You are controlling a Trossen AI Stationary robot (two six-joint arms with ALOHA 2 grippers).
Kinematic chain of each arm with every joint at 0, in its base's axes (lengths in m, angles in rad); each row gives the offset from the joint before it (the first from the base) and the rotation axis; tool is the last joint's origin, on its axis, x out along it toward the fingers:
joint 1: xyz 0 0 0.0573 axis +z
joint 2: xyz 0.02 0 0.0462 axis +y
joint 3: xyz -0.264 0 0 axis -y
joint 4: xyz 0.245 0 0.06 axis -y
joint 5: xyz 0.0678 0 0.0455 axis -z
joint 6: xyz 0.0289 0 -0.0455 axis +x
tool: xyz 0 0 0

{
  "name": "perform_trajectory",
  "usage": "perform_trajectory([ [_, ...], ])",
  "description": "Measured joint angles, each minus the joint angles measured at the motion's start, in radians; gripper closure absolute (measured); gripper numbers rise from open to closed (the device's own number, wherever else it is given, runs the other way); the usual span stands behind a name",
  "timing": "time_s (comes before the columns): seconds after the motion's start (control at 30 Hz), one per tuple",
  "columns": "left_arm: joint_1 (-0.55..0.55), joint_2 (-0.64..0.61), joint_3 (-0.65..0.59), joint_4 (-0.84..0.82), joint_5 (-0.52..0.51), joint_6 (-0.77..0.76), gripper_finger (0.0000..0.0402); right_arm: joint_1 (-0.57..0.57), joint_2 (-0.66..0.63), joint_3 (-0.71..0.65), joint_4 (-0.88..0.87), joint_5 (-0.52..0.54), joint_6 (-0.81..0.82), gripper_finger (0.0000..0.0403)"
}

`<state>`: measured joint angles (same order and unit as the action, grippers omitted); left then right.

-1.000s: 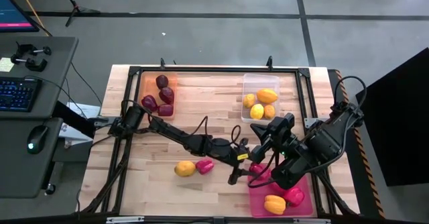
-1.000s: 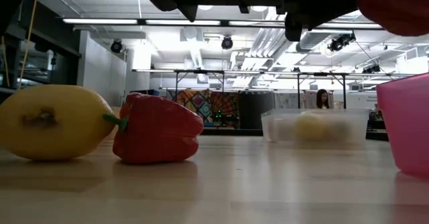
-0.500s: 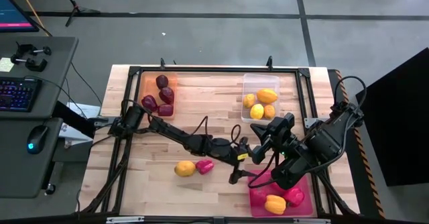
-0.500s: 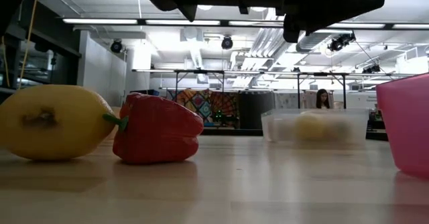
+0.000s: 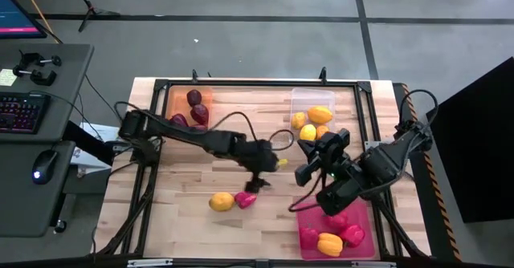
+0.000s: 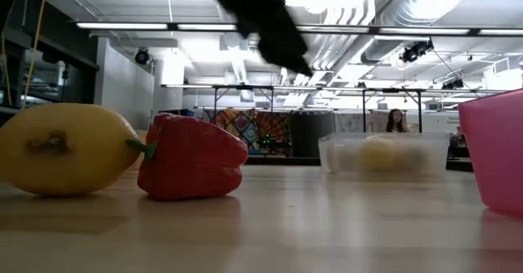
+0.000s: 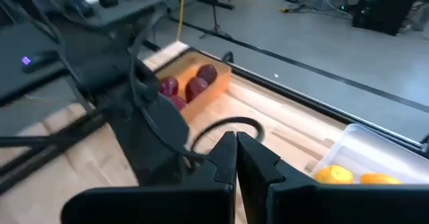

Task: Sort produce into baskets
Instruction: Put the red bell pepper into the red bin

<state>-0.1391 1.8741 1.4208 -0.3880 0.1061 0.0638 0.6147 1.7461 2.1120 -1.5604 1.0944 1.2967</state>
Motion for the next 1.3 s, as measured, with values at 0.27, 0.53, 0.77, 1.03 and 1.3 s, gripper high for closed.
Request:
perform_trajectory([
  [0.27,-0.012,-0.356,-0.46,0.228,0.005,-0.252,0.0098,-0.12,0.052,0.0,0.025,-0.235,-0.151,0.04],
  [0.53,-0.057,-0.847,-0.813,0.305,-0.332,-0.542,0.0098,-0.25,0.151,0.0,0.241,-0.666,-0.576,0.0303],
  [0.77,-0.058,-1.11,-0.846,0.271,-0.513,-0.61,0.0098,-0.351,0.325,0.0,0.35,-0.994,-0.942,0.0152],
  [1.03,-0.058,-1.204,-0.846,0.265,-0.536,-0.611,0.0098,-0.376,0.522,0.0,0.566,-1.247,-1.304,0.0066],
  [1.3,-0.058,-1.205,-0.846,0.237,-0.534,-0.662,0.0098,-0.344,0.63,0.0,0.594,-1.178,-1.462,0.0064],
])
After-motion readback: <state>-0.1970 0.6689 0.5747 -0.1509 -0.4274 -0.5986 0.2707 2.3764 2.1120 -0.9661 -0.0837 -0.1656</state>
